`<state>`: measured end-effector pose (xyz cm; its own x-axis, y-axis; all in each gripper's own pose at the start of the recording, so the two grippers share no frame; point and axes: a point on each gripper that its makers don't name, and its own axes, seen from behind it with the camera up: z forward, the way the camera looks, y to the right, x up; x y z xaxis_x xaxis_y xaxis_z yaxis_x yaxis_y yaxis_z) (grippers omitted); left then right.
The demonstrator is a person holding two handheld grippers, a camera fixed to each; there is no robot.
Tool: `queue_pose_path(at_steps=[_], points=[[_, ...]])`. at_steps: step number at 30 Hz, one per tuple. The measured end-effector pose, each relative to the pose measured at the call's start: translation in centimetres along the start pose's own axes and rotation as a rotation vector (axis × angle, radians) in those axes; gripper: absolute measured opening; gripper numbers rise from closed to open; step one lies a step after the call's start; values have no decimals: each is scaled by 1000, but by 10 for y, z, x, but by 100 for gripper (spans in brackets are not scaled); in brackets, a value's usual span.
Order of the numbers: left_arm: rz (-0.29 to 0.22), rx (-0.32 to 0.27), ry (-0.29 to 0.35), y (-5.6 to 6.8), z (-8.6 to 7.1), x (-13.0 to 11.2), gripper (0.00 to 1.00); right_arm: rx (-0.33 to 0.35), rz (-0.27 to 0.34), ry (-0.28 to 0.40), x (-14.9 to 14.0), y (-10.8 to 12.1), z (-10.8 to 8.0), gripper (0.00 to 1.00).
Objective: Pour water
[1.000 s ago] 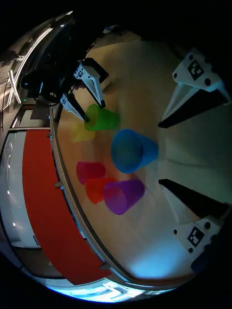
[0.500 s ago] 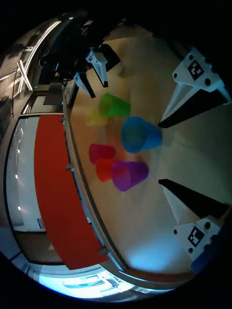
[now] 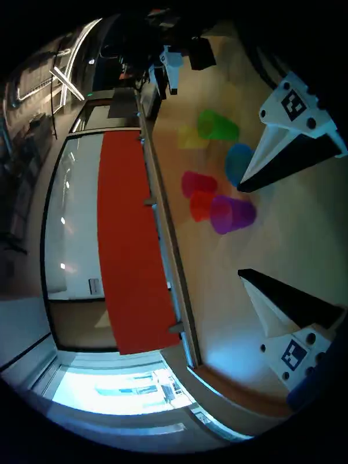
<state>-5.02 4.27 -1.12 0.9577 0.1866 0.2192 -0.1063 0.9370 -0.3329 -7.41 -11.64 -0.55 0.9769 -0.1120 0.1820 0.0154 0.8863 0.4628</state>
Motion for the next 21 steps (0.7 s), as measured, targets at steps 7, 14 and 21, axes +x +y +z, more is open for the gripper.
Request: queue_pose_path(at_steps=[7,14,21], points=[[-59,106,111,-13,-15,14,98,-167,-8,112,31,31,-20,100],[-81,188,191,-16,-30,25,98,-351,13,215,52,66,-42,100],[-114,259,241,-24,-43,29,98,-462,67,299,61,87,-66,100]])
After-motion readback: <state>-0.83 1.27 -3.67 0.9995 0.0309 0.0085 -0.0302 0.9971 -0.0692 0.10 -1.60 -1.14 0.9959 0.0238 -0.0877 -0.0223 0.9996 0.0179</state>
